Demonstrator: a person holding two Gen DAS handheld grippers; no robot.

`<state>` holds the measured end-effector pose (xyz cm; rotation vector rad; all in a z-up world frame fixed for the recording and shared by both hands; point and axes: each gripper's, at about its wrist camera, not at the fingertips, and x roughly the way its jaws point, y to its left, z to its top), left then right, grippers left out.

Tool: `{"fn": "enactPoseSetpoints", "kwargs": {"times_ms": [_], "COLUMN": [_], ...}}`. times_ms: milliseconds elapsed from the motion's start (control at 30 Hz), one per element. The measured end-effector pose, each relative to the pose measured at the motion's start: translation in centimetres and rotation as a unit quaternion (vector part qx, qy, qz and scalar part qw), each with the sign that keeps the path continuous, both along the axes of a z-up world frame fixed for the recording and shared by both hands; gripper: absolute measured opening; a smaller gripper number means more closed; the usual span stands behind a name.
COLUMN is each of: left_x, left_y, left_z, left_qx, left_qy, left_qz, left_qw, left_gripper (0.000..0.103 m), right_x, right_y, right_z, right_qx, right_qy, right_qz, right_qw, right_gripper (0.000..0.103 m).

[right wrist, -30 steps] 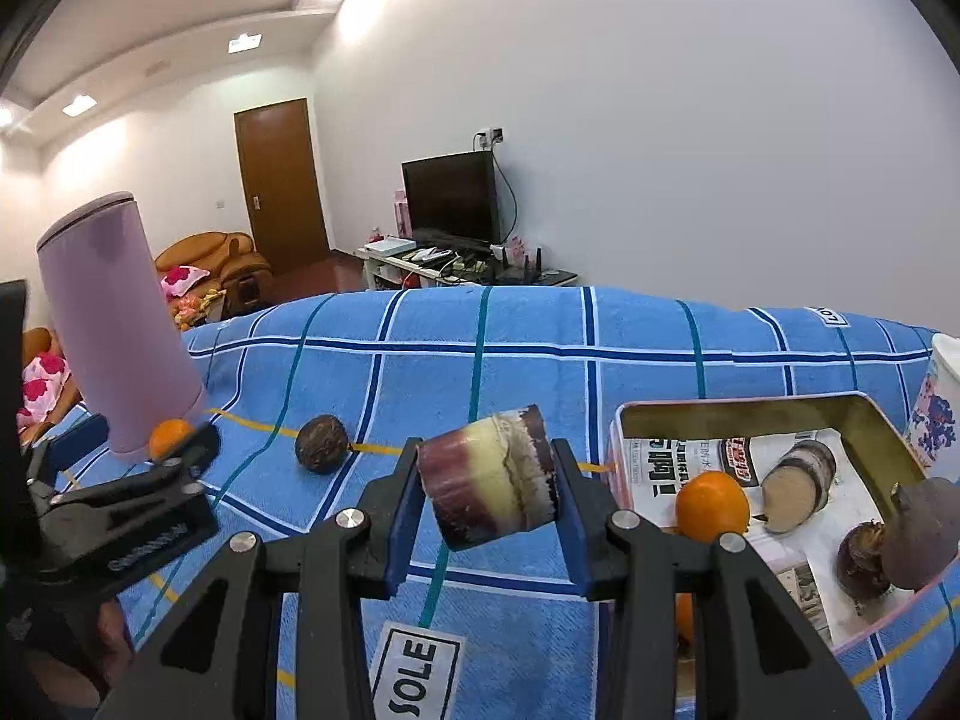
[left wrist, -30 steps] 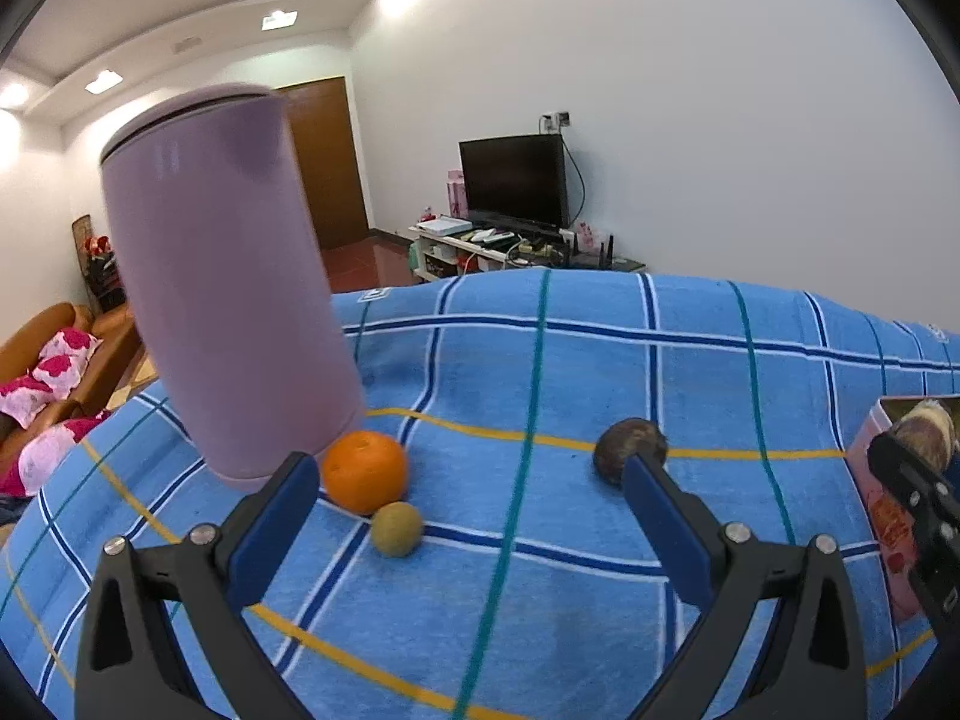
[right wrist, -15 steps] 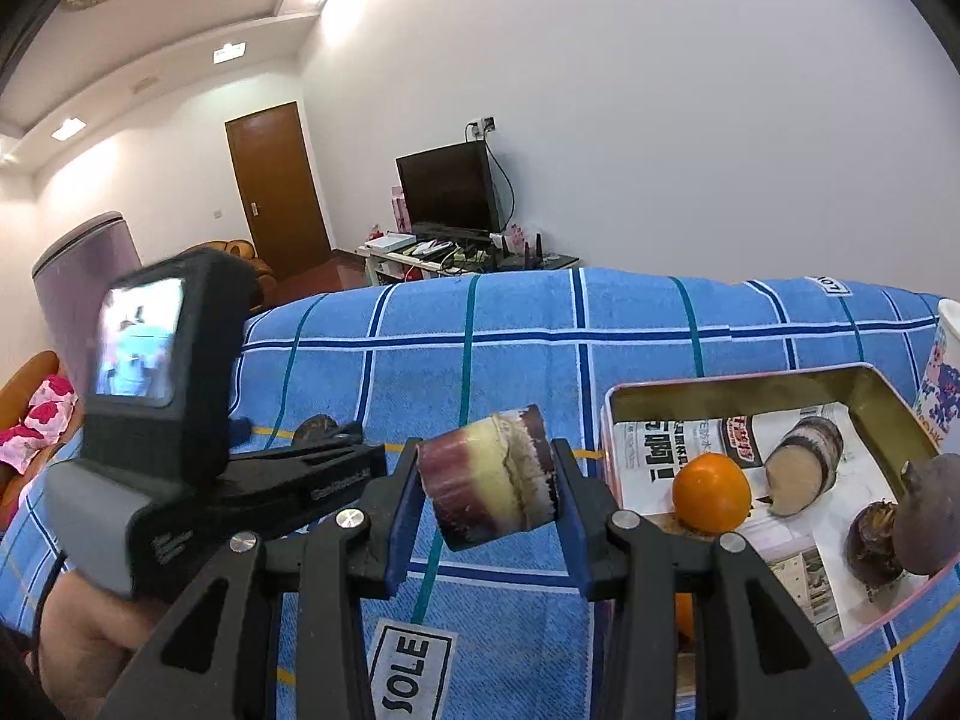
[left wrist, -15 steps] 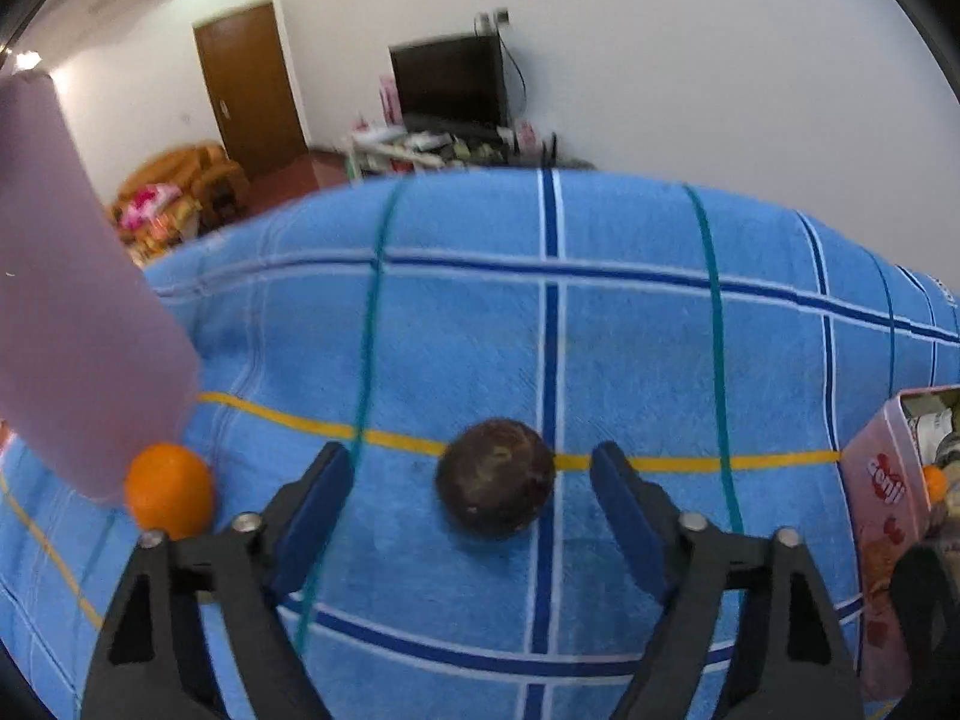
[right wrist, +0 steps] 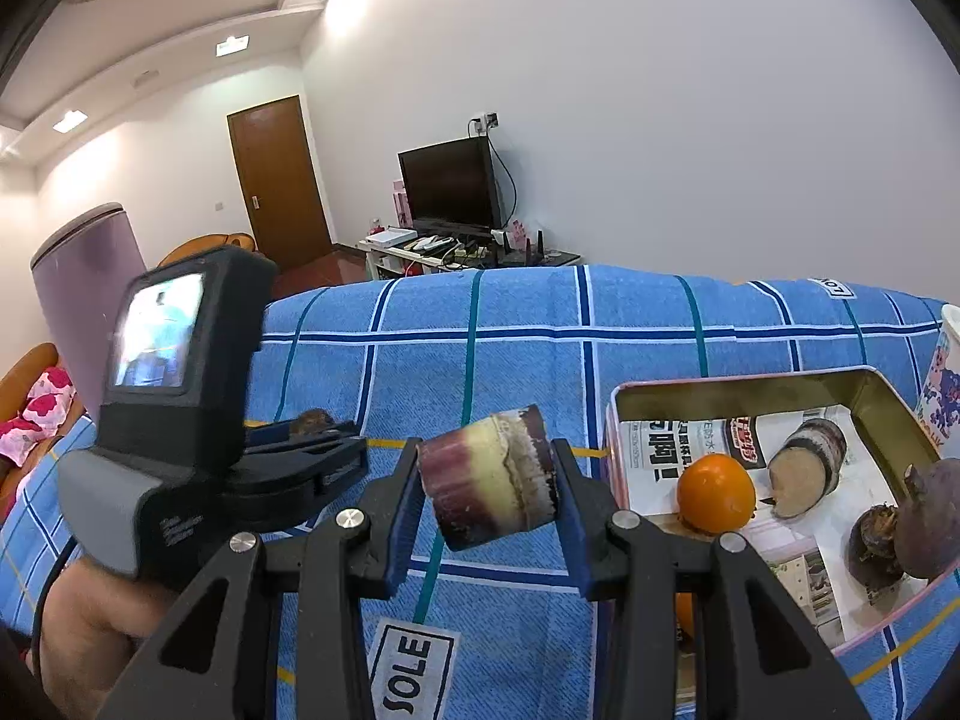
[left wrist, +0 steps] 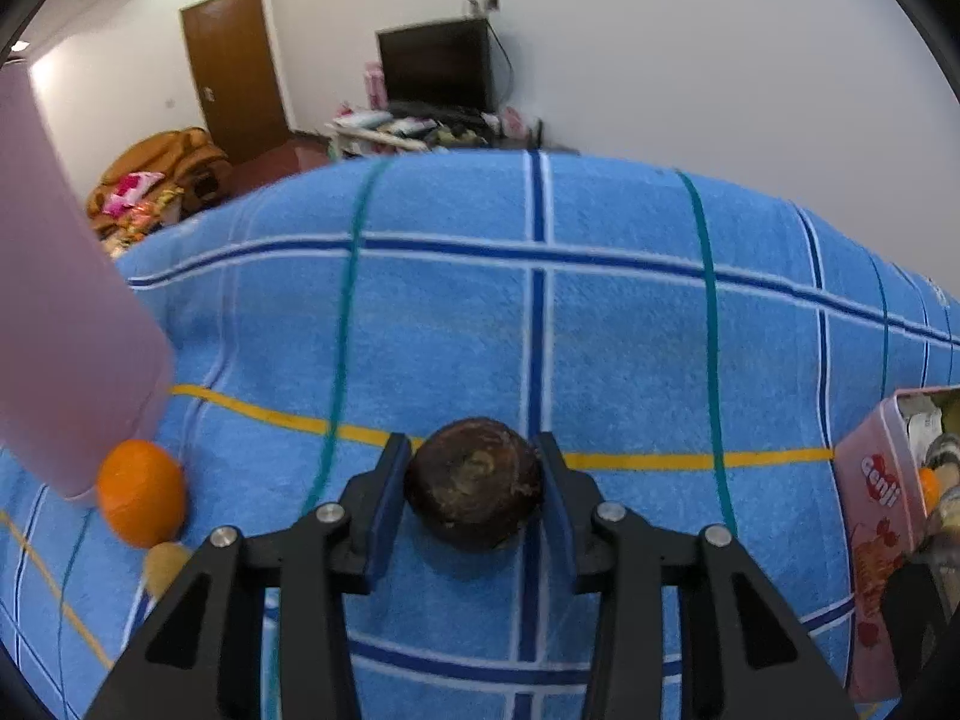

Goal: Organize fruits
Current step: 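Grasp the dark brown round root with the left tool while the right tool holds the striped piece, then carry the brown root with the left tool and striped piece with the right tool toward the tin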

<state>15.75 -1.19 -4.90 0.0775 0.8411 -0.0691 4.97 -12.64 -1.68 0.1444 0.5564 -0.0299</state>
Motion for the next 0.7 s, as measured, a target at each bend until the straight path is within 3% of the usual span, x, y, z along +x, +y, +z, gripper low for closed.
{"fn": "enactPoseSetpoints", "kwargs": {"times_ms": [167, 333, 467, 700], "left_x": [-4.1, -7.8, -9.5, -10.0], "left_y": [1.9, 2.2, 2.5, 3.2], "left_z": [2.0, 3.2, 3.8, 4.1], "left_qx": [-0.004, 0.027, 0.039, 0.023], "left_qy": [-0.091, -0.155, -0.178, -0.175], "left_qz": [0.041, 0.067, 0.070, 0.072], "left_qw": [0.9951, 0.9853, 0.9808, 0.9816], "left_gripper": [0.043, 0.043, 0.043, 0.043], "right_x": [-0.5, -0.9, -1.3, -2.4], "right_y": [0.4, 1.1, 1.5, 2.2], "right_z": [0.2, 0.4, 0.6, 0.8], "right_qx": [-0.006, -0.025, -0.036, -0.049], "right_qy": [-0.013, -0.026, -0.035, -0.047], "right_qz": [0.005, 0.011, 0.010, 0.011], "right_qw": [1.000, 0.999, 0.999, 0.998], "right_gripper": [0.042, 0.042, 0.042, 0.042]}}
